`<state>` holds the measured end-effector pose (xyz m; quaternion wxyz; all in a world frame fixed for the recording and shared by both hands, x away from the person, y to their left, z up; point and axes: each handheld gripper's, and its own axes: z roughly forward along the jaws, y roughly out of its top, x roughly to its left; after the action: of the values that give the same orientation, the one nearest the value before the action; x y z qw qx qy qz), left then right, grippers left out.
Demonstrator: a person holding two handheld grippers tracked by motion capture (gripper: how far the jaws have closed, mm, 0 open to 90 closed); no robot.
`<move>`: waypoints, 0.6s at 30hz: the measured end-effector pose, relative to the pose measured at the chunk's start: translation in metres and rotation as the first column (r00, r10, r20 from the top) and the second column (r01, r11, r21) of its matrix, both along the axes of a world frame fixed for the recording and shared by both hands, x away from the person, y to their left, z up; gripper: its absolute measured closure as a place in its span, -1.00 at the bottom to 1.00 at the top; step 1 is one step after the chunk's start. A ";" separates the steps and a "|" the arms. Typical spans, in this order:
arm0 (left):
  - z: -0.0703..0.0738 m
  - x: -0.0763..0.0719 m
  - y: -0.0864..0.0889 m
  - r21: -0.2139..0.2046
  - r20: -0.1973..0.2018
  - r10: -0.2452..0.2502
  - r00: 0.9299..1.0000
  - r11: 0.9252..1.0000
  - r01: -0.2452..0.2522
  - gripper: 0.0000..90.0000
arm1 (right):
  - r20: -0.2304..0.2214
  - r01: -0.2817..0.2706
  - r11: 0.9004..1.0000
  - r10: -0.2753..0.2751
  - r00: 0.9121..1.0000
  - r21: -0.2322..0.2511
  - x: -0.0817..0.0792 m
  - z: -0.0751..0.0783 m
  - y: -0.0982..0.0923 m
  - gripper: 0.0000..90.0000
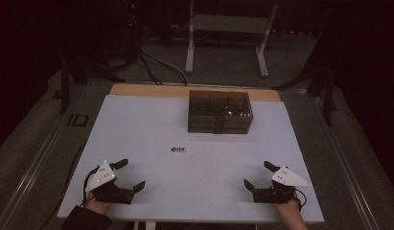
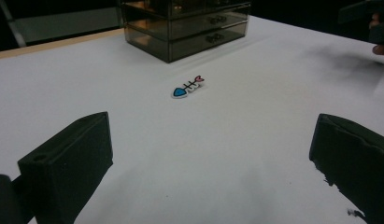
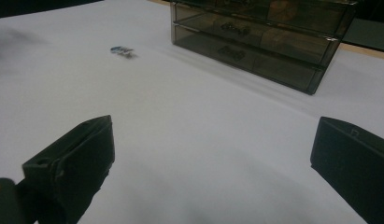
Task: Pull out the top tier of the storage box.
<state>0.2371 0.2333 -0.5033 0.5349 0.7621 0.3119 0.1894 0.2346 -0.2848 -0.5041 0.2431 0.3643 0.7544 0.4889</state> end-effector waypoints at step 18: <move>0.002 -0.002 0.001 -0.028 0.002 -0.010 1.000 1.000 0.010 -0.98 | 0.010 -0.048 0.998 0.048 0.999 -0.037 -0.004 0.002 0.011 -1.00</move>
<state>0.2355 0.2341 -0.5014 0.5468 0.7558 0.3101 0.1833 0.2308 -0.2738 -0.5026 0.2423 0.3388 0.7705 0.4826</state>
